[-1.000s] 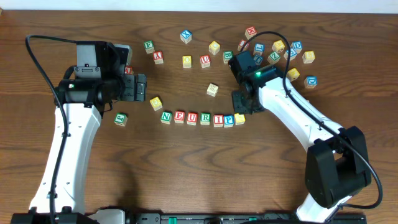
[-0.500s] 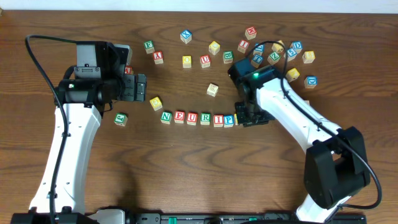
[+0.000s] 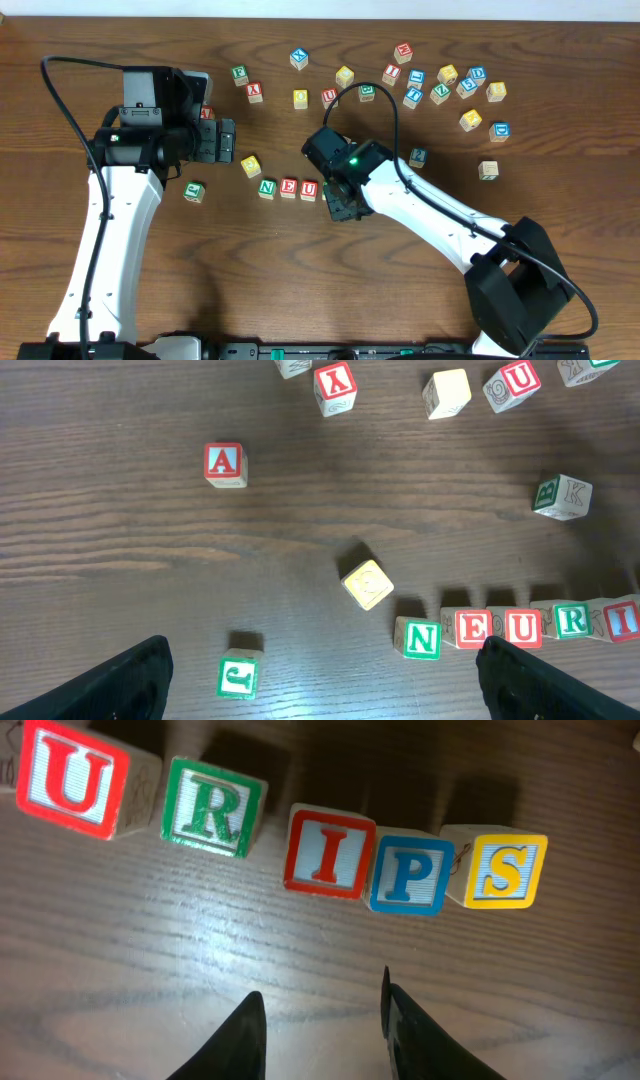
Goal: Spell out NEURIPS
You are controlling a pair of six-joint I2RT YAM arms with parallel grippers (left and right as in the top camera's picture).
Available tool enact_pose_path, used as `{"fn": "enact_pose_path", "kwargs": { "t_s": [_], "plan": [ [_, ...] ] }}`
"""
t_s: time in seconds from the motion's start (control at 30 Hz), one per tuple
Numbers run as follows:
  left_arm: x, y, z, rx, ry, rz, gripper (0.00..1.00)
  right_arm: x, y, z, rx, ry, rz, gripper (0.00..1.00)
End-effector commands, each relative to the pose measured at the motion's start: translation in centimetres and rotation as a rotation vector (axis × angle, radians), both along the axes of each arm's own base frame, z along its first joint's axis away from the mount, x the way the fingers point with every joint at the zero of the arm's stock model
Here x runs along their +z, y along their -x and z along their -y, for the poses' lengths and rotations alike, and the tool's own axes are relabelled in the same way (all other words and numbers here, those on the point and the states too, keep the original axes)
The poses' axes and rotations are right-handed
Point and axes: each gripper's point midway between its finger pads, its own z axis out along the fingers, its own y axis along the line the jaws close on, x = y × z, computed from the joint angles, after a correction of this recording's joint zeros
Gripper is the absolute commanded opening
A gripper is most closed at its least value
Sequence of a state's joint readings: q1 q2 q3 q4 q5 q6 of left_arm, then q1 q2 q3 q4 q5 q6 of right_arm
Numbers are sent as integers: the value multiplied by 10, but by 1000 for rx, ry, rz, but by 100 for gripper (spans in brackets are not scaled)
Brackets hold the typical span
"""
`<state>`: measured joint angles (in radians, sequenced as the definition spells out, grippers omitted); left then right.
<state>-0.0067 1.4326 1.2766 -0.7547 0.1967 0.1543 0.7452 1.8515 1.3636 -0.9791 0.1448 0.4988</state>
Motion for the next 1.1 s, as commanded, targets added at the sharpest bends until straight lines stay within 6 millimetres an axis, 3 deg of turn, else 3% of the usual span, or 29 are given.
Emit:
{"fn": "enact_pose_path", "kwargs": {
  "t_s": [0.0,0.27,0.8,1.07],
  "plan": [
    [9,-4,-1,1,0,23,96,-4,-1,9,-71,26,32,32],
    [9,-4,-1,1,0,22,96,-29,12,14,-106,15,-1,32],
    [9,-4,-1,1,0,23,96,-50,9,12,-176,-37,40,31],
    [9,-4,-1,1,0,23,96,-50,8,12,-182,-43,48,31]
  ]
}}
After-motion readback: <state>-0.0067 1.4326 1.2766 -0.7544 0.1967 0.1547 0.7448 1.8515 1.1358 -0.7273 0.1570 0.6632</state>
